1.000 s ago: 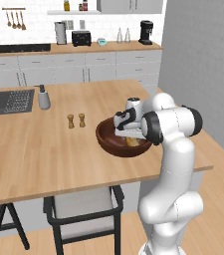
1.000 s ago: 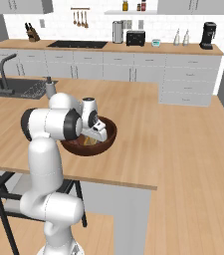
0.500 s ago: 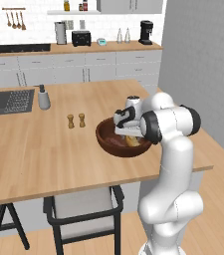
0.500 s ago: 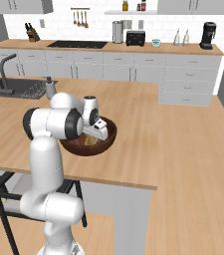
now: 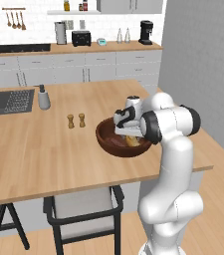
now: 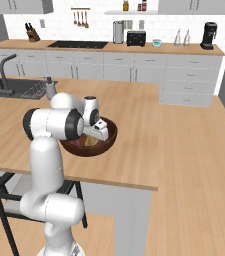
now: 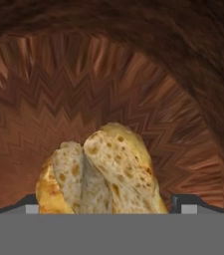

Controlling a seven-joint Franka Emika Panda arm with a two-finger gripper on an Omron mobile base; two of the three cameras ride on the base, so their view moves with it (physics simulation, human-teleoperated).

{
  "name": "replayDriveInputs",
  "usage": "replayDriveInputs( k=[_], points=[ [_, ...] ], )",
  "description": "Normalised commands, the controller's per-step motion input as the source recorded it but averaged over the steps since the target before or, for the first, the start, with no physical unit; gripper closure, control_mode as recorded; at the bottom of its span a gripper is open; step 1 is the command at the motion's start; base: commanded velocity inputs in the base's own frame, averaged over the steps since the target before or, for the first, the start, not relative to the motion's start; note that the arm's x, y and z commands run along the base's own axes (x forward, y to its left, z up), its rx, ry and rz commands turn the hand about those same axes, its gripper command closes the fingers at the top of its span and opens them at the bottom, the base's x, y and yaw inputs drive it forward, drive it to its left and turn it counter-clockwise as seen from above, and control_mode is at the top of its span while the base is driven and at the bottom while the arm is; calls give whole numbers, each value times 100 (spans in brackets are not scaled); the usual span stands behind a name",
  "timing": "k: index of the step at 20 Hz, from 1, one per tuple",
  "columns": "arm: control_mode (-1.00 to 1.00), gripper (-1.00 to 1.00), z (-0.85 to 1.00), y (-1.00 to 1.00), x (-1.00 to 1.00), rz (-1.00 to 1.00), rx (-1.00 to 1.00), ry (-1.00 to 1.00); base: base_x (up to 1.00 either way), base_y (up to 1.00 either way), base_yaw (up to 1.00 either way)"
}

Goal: Place one bun and one sausage from the bowl on each plate.

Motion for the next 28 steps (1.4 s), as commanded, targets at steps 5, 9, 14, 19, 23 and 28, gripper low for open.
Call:
replayDriveInputs(
  k=[5,9,14,19,23,28],
  points=[
    [-100,100,28,0,0,0,0,0,0,0,0],
    [-100,100,89,0,-12,-2,0,0,0,0,0],
    [-100,100,78,0,-42,-1,0,2,0,0,0],
    [-100,100,51,6,-67,-4,0,0,0,0,0],
    [-100,100,46,8,-62,-1,0,0,0,0,0],
    [-100,100,39,7,-56,0,0,1,0,0,0]
  ],
)
